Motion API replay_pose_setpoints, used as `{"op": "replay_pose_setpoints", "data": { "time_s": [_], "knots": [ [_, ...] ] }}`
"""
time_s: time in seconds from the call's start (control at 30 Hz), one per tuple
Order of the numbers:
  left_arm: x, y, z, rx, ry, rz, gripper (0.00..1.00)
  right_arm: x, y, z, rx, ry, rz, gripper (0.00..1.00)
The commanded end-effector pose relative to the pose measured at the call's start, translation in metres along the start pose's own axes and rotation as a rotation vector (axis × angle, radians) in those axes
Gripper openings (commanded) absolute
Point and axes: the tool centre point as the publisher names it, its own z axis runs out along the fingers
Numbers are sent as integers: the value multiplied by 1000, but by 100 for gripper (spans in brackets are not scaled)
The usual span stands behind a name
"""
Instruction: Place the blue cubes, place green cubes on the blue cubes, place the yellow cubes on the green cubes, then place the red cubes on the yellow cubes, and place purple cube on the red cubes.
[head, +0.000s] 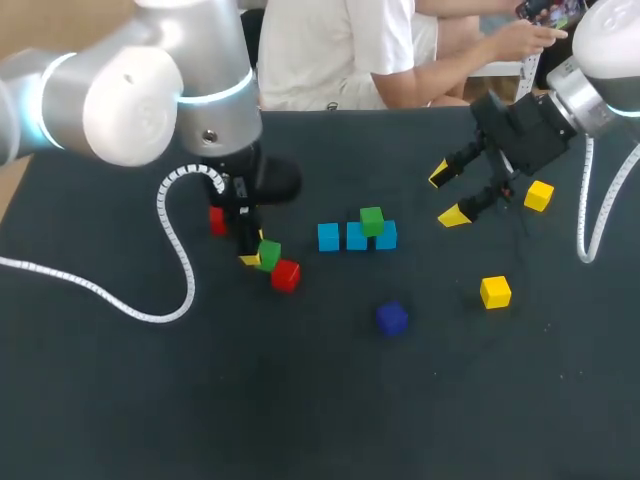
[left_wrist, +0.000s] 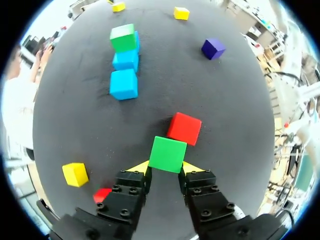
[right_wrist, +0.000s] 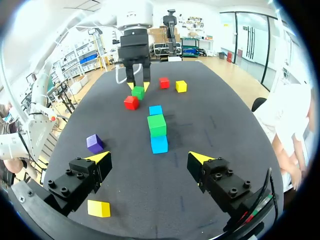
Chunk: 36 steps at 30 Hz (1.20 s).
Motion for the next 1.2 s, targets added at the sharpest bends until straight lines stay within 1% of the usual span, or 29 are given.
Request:
{"op": "replay_pose_setpoints", "data": {
  "time_s": [0.03, 0.2, 0.33, 0.4, 0.6, 0.77, 0.9, 1.07, 1.2],
  "knots": [
    [2, -11, -7, -22, 5, -76, 0, 0, 0, 0, 0, -2, -1, 100],
    [-4, -21, -16, -60, -24, -178, 0, 0, 0, 0, 0, -2, -1, 100],
    [-10, -23, -22, -86, -38, -213, 0, 0, 0, 0, 0, -2, -1, 100],
    [-13, -23, -26, -93, -26, -223, 0, 0, 0, 0, 0, -2, -1, 100],
    [-20, -17, -35, -132, -35, -218, 0, 0, 0, 0, 0, -2, -1, 100],
    [-28, -6, -35, -136, -54, -208, 0, 0, 0, 0, 0, -2, -1, 100],
    [-33, 1, -34, -148, -89, -192, 0, 0, 0, 0, 0, -2, -1, 100],
    [-37, 6, -36, -163, -152, -163, 0, 0, 0, 0, 0, -2, -1, 100],
    [-40, 7, -42, -172, -152, -141, 0, 0, 0, 0, 0, -2, -1, 100]
  ]
}}
